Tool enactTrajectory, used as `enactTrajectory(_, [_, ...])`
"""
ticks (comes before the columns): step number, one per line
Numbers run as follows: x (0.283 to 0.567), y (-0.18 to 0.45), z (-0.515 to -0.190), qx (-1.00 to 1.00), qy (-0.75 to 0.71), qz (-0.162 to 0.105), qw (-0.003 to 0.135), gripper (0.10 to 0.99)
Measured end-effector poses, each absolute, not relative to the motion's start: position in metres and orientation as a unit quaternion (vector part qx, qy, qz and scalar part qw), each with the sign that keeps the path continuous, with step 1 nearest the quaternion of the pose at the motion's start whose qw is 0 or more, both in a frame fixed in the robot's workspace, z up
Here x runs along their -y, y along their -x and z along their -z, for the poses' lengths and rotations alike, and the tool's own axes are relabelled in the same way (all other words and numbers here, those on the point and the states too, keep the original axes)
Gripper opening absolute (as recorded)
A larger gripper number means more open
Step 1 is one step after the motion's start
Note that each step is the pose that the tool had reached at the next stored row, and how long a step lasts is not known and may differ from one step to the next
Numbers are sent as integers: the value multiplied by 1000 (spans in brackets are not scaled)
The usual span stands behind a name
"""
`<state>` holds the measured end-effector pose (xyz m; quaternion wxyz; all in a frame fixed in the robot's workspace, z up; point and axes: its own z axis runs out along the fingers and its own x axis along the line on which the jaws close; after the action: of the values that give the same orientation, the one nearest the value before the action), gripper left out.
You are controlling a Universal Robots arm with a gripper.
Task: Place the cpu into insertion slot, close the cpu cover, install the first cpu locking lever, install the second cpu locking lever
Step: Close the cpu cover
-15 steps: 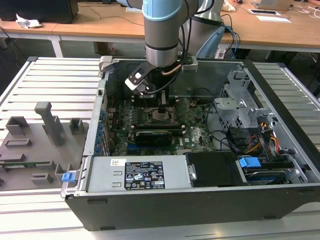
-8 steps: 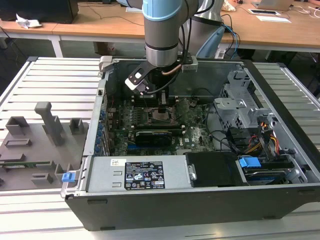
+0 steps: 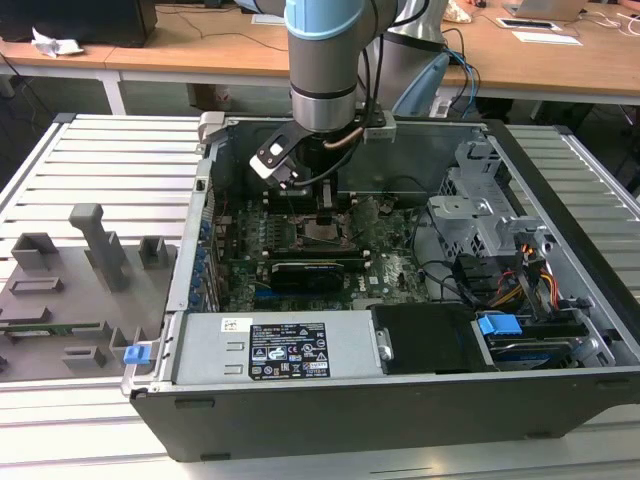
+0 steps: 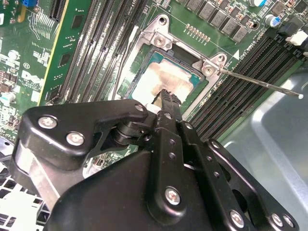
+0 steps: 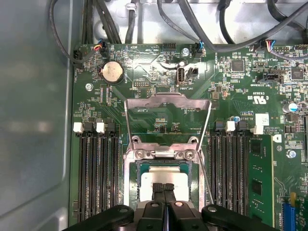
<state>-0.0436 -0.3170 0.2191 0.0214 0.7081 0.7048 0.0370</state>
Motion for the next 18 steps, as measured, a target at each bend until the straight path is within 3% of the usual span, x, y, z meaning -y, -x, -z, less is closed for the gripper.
enactTrajectory(18, [317,44,-236,-704,-709,-37,21,106])
